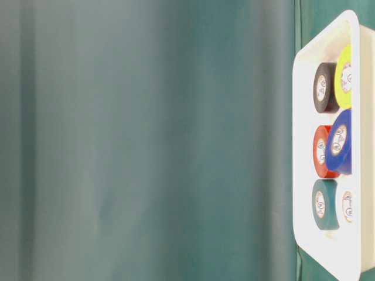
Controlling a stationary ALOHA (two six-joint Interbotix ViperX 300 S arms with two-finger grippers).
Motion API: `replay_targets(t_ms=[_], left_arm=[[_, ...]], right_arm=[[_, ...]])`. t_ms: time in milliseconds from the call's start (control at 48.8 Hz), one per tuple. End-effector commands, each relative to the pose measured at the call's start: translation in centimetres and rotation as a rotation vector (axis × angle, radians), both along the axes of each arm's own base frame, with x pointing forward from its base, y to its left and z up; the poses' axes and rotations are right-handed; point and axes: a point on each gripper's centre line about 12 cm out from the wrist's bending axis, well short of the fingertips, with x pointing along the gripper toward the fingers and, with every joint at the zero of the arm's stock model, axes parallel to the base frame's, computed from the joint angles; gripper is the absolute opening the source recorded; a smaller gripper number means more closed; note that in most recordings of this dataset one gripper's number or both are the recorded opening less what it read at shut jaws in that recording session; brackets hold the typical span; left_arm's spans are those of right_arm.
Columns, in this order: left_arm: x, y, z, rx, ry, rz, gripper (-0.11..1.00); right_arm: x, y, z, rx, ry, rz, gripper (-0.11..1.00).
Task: Put the tape into the white case with the right arm.
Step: 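Retract the open right gripper to the right of the tray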
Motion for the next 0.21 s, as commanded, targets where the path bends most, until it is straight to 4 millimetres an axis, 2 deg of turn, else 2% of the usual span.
replay_targets(t_ms=[0, 185], left_arm=[[0.1, 0.1, 0.5, 0.001, -0.009, 0.003, 0.0], [0.1, 0.1, 0.5, -0.001, -0.011, 0.003, 0.0]], right_arm=[[-1.2, 0.5, 0.6, -0.022, -0.066, 0.003, 0.79], [-4.2, 1.6, 0.3, -0.059, -0.152, -0.012, 0.79]])
